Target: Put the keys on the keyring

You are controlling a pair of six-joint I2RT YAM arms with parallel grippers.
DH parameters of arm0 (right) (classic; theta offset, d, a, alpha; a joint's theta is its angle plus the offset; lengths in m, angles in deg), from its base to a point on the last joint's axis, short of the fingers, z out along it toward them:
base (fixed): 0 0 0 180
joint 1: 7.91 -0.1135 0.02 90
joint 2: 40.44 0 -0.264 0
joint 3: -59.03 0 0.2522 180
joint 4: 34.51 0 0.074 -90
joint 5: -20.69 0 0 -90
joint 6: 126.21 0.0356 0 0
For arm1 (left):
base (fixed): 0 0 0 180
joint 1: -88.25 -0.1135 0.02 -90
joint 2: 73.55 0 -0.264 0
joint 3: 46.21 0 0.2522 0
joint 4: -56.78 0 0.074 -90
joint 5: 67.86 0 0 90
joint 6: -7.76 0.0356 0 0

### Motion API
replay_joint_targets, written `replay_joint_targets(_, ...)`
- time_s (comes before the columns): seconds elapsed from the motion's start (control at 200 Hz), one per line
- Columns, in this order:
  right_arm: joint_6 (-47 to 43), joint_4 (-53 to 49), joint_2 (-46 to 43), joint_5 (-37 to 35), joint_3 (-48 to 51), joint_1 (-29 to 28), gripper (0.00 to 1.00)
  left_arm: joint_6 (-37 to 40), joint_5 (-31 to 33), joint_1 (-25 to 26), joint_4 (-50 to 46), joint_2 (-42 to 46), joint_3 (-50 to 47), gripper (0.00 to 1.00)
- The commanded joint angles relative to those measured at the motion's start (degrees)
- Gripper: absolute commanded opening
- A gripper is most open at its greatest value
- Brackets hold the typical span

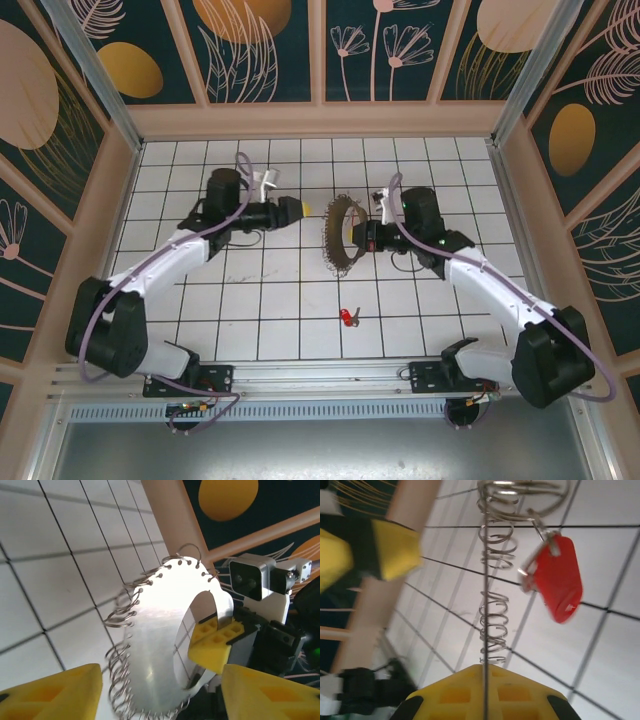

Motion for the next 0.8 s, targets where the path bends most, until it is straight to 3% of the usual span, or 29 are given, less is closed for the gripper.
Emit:
replay_joint_targets(0.0,-19.0,-14.4,2.0,-7.4,-6.3,-1.1,0.00,13.8,-0.1,-0.9,-7.4,4.5,1.6,0.69)
replay_joint_targets(0.045,-25.4,-16.1,2.4,-9.5,-7.5,-2.2,0.00,17.9,-1.7,-0.9,-5.3,7.0,1.3,0.72)
replay_joint_targets(0.145,-39.1,-19.7,3.4,-13.8,-10.0,-4.0,0.00,26.5,-0.4,-0.9,3.8,15.0,-5.1,0.98)
replay_joint_targets(0.315,-54.0,-33.9,13.1,-22.7,-21.6,-8.0,0.00,48.7,-0.3,-0.8,11.3,25.5,-15.5,0.99)
replay_joint_targets(0.445,-61.9,-42.9,20.1,-30.9,-27.9,-11.1,0.00,64.4,-3.2,-0.9,0.9,21.7,-12.9,0.98)
replay_joint_targets(0.595,-67.1,-43.8,21.5,-33.4,-31.2,-14.5,0.00,70.2,-3.8,-0.2,-0.8,17.3,-11.0,0.96)
replay_joint_targets(0.796,-72.9,-40.5,18.0,-27.8,-30.8,-18.0,0.00,78.2,-6.7,1.4,-1.8,15.8,-12.6,0.90)
